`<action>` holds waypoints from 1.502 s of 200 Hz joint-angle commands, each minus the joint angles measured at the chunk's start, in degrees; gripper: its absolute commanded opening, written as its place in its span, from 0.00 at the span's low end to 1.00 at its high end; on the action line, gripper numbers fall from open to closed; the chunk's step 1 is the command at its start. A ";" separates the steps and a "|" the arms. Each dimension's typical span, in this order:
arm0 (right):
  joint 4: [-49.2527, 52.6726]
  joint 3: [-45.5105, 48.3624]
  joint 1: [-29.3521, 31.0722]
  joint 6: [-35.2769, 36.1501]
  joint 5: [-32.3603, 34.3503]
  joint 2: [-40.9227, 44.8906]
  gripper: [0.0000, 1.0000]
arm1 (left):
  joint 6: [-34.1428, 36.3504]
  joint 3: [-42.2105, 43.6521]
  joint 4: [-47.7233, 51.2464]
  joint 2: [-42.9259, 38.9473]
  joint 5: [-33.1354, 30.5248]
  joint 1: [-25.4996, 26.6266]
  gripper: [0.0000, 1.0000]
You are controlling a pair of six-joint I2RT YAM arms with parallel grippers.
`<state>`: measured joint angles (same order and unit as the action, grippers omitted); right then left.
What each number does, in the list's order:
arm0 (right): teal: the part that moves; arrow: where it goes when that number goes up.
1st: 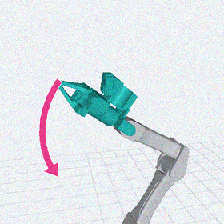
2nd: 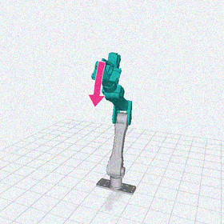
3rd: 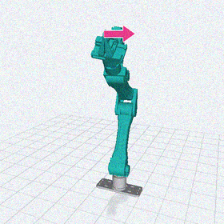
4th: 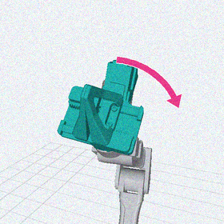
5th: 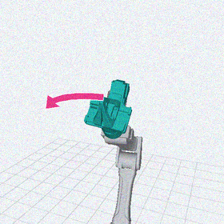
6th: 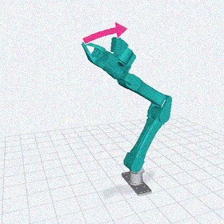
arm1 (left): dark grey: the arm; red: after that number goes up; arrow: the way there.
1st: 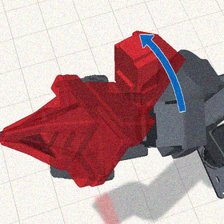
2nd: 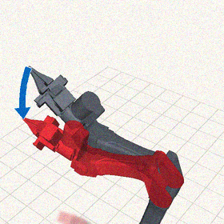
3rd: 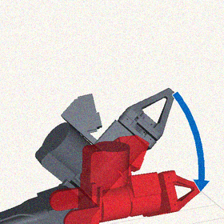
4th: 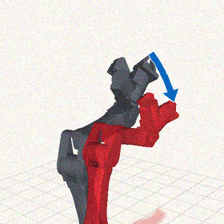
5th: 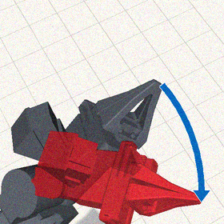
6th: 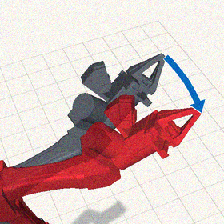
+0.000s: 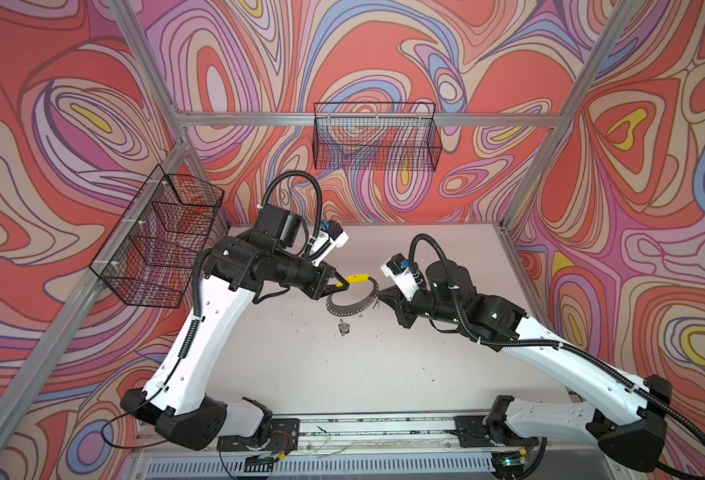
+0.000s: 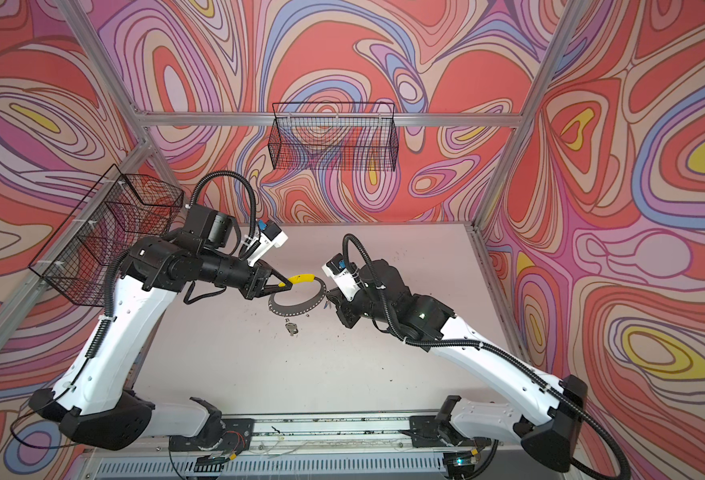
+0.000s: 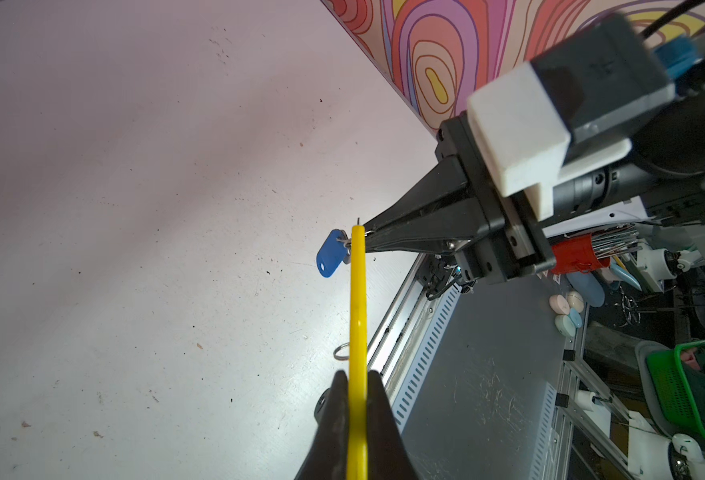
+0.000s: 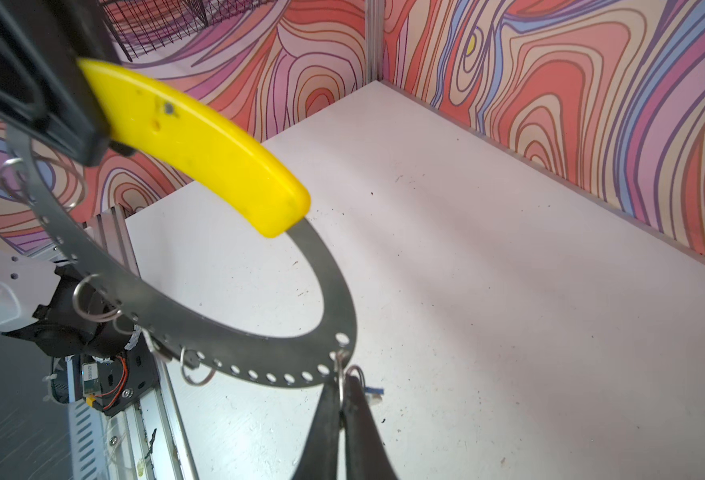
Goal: Put the keys on the keyring
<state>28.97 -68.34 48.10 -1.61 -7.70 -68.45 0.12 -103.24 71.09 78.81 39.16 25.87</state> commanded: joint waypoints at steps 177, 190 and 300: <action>11.94 -12.33 -2.34 -21.31 -25.72 -18.52 0.00 | -13.39 32.75 -20.17 -2.95 11.75 -22.97 0.54; 11.83 -12.53 -3.29 -22.79 -26.54 -19.40 0.00 | -11.15 30.58 -16.09 -2.44 5.01 -22.97 0.53; 8.39 -13.85 -8.89 -44.27 -25.60 -24.55 0.00 | -14.98 38.16 -25.66 -20.01 -19.34 1.98 0.49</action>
<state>39.27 -80.14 39.70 -39.79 -33.36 -92.79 -14.13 -68.45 49.19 62.74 28.95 23.77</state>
